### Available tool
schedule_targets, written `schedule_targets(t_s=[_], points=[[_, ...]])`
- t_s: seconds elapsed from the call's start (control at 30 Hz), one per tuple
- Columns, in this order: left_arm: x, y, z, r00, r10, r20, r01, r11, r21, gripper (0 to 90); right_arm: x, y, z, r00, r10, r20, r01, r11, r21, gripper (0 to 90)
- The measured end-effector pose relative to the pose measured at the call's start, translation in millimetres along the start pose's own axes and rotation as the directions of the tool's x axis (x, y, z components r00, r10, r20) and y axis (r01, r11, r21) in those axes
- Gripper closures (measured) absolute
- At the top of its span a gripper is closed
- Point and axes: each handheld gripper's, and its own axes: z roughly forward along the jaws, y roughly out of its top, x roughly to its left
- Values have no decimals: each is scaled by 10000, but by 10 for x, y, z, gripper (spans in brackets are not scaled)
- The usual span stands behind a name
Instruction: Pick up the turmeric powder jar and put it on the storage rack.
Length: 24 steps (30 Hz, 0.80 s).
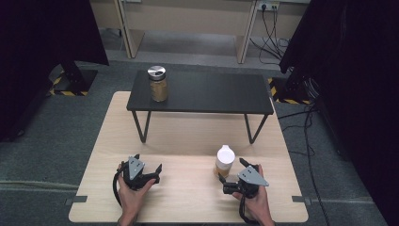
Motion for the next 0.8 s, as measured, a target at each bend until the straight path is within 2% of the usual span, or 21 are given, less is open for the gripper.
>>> schedule_targets(t_s=[0.3,0.57,0.7,0.8], points=[[-4,0,2,10000,15,38,-15,10000,-10,27,-39,17,152,9989,178,-434,-172,9998,140,27],[2,0,3,10000,-18,57,18,10000,-7,27,-120,7,222,9967,444,-676,-432,9989,200,170],[4,-5,1,10000,-51,52,51,10000,-37,27,-166,2,248,9941,618,-895,-603,9980,197,295],[6,-1,2,10000,-50,67,50,10000,-15,27,-175,-2,251,9935,617,-960,-604,9980,167,302]])
